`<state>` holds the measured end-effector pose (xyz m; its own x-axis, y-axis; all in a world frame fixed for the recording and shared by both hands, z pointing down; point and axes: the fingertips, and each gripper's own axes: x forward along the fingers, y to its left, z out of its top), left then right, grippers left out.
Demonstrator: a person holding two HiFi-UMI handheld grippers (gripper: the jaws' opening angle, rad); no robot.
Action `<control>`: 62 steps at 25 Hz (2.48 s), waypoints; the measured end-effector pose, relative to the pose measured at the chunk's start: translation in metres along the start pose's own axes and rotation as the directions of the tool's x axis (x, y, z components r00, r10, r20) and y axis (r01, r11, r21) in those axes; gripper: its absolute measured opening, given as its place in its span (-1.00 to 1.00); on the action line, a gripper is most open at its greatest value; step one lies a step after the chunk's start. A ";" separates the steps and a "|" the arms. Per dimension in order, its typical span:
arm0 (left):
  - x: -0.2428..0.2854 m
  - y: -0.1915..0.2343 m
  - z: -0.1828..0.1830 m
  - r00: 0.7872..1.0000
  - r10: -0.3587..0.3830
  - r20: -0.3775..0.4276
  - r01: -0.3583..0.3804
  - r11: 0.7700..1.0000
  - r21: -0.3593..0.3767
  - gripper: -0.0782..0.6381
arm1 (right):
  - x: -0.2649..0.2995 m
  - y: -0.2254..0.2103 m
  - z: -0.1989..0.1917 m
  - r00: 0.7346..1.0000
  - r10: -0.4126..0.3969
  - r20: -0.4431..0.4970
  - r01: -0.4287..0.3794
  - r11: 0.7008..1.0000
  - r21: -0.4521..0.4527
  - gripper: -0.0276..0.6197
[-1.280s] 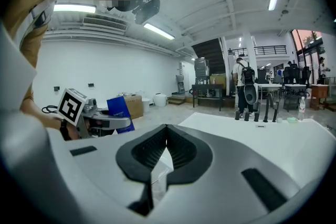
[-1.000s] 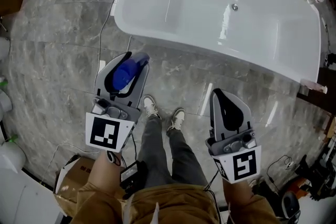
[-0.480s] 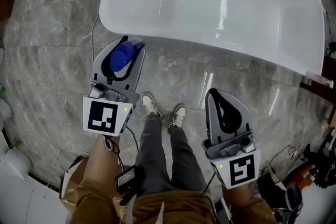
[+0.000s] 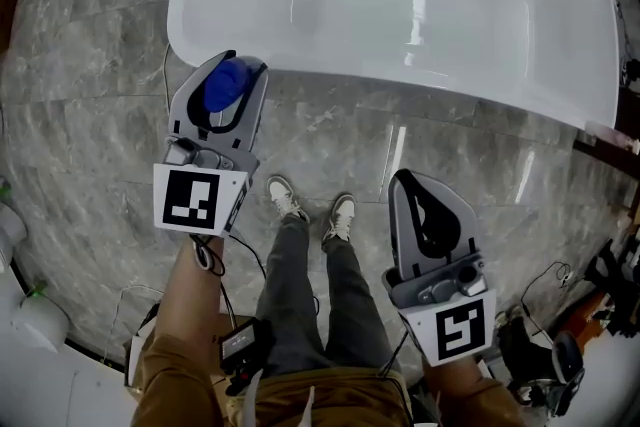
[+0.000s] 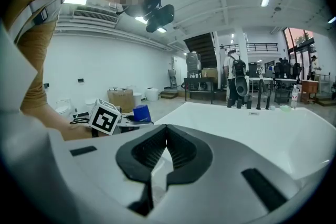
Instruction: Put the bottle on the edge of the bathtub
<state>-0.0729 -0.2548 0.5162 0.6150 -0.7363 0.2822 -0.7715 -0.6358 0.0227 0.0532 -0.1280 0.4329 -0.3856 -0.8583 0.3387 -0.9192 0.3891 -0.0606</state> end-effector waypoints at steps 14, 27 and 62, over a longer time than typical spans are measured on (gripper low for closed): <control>0.024 0.000 -0.017 1.000 -0.022 -0.016 0.022 1.000 0.009 -0.34 | 0.002 -0.013 -0.015 0.999 -0.036 -0.012 0.037 0.999 0.020 -0.90; 0.040 0.002 -0.025 0.999 -0.035 -0.022 0.036 0.999 0.037 -0.34 | 0.003 -0.013 -0.018 0.999 -0.039 -0.017 0.040 0.999 0.027 -0.90; 0.048 -0.004 -0.039 0.997 -0.070 0.022 0.071 0.998 -0.002 -0.34 | 0.001 -0.022 -0.024 0.999 -0.048 -0.019 0.049 0.998 0.036 -0.90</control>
<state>-0.0463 -0.2785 0.5668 0.6713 -0.6945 0.2588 -0.7266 -0.6856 0.0448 0.0745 -0.1295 0.4569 -0.3393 -0.8693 0.3594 -0.9392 0.3346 -0.0774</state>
